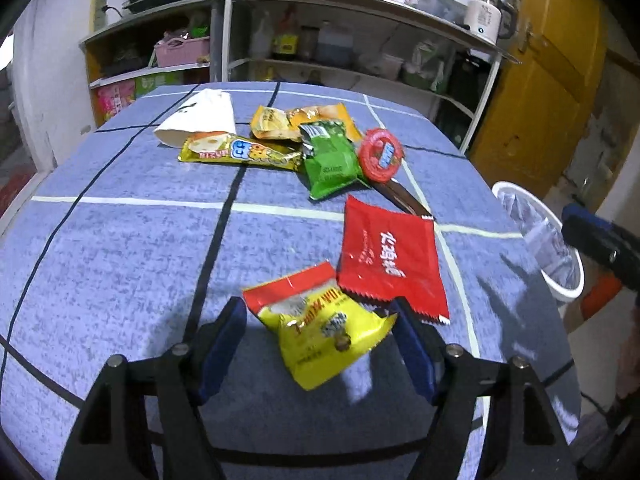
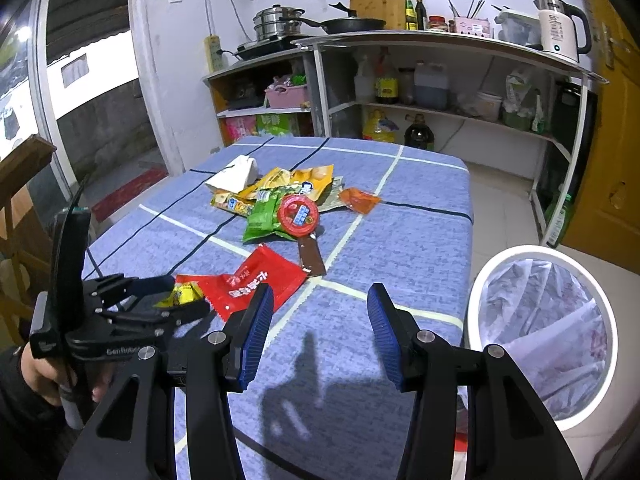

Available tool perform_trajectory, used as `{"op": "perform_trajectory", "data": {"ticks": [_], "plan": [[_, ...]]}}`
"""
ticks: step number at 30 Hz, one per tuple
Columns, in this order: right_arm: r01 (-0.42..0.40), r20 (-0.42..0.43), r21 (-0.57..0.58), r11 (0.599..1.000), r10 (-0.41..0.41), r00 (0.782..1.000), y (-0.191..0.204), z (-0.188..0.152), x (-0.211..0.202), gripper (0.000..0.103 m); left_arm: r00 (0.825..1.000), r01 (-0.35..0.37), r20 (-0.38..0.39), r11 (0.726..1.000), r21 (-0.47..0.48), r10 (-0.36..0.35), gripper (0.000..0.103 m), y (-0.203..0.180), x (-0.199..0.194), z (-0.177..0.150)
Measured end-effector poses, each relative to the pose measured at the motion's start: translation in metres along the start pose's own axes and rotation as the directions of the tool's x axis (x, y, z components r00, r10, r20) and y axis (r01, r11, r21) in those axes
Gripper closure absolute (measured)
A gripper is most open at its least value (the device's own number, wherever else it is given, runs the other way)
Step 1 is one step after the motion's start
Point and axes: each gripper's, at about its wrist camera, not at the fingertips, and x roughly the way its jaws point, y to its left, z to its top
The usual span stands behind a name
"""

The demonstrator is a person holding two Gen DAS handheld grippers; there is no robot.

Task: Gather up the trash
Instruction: 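Grasp the yellow snack wrapper with the left tool while the right tool grasps the red wrapper, then carry both wrappers over the bin and open both tools to drop them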

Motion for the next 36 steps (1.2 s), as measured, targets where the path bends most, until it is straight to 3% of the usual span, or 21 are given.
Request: {"op": "perform_trajectory", "data": {"ticks": [5, 6, 7, 18, 31, 36], "plan": [[-0.012, -0.018, -0.010, 1.000, 0.012, 1.000, 0.007, 0.001, 0.006, 0.053, 1.000, 0.003, 0.029, 1.000, -0.012, -0.002, 0.044, 0.008, -0.005, 0.000], [-0.020, -0.025, -0.016, 1.000, 0.020, 0.999, 0.011, 0.001, 0.009, 0.053, 0.999, 0.001, 0.044, 1.000, -0.002, -0.001, 0.057, 0.007, -0.007, 0.000], [-0.025, -0.030, -0.023, 0.999, 0.025, 0.999, 0.013, 0.001, 0.010, 0.053, 0.999, -0.001, 0.052, 1.000, 0.007, 0.000, 0.061, 0.007, -0.010, 0.000], [-0.124, -0.182, -0.200, 0.972, 0.087, 0.979, 0.073, -0.005, 0.063, 0.053, 0.997, 0.023, 0.076, 0.999, -0.023, -0.021, 0.062, 0.035, -0.026, -0.002], [-0.105, -0.278, -0.254, 0.961, 0.031, 0.960, 0.087, -0.004, 0.106, 0.054, 0.991, 0.061, 0.121, 0.996, -0.061, -0.054, 0.062, 0.058, -0.042, -0.005], [-0.099, -0.279, -0.244, 0.965, 0.028, 0.960, 0.086, -0.001, 0.108, 0.083, 0.991, 0.071, 0.115, 0.996, -0.056, -0.064, 0.062, 0.056, -0.040, -0.005]]}}
